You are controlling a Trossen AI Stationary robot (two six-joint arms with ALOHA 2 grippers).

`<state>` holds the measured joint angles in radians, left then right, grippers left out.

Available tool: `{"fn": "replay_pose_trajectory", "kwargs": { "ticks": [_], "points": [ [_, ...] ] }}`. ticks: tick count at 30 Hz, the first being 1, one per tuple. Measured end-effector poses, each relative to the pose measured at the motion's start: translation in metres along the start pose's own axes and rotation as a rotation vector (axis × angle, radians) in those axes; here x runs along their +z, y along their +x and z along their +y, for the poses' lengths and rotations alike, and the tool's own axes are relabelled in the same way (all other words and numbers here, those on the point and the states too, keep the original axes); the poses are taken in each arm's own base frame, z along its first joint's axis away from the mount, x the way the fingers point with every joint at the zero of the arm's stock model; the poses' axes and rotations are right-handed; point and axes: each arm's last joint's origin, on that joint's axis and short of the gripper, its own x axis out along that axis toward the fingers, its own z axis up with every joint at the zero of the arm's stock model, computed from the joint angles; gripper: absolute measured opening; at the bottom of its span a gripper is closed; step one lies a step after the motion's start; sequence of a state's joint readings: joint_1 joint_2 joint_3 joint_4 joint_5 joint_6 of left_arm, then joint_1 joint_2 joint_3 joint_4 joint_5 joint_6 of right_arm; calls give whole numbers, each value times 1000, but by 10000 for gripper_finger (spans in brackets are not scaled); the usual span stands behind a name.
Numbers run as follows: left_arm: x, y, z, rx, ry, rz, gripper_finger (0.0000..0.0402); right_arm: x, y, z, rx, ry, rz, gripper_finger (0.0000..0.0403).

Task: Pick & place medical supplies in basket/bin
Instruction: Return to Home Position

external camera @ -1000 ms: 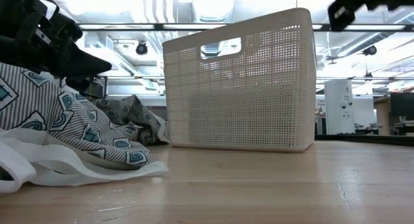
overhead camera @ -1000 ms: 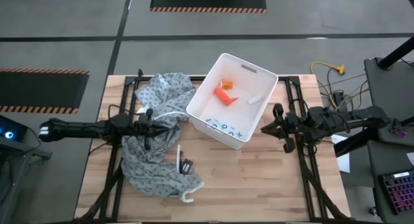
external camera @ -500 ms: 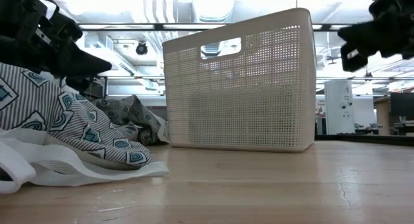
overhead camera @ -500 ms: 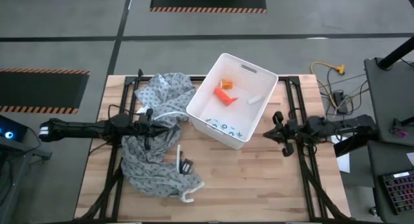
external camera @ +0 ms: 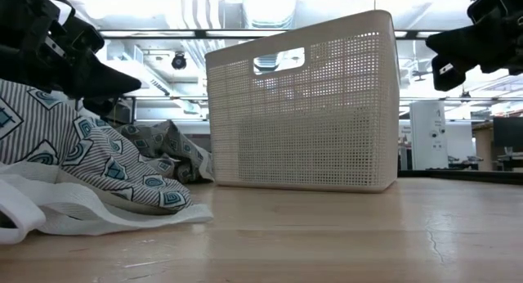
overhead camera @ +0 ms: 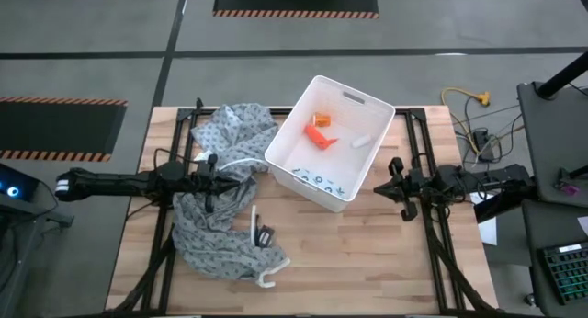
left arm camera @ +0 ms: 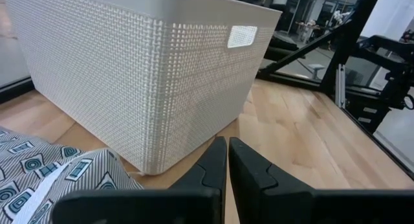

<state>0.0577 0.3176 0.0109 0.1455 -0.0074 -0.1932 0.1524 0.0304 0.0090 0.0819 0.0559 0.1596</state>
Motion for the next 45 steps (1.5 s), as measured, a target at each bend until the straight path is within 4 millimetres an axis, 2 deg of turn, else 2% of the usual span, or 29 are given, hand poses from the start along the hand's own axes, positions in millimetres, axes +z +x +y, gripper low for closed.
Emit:
{"fn": "replay_pose_trajectory", "kwargs": {
  "ticks": [45],
  "points": [
    [0,0,0,0,0,3,0,-2,1,0,-1,-4,19,9]
  ]
}}
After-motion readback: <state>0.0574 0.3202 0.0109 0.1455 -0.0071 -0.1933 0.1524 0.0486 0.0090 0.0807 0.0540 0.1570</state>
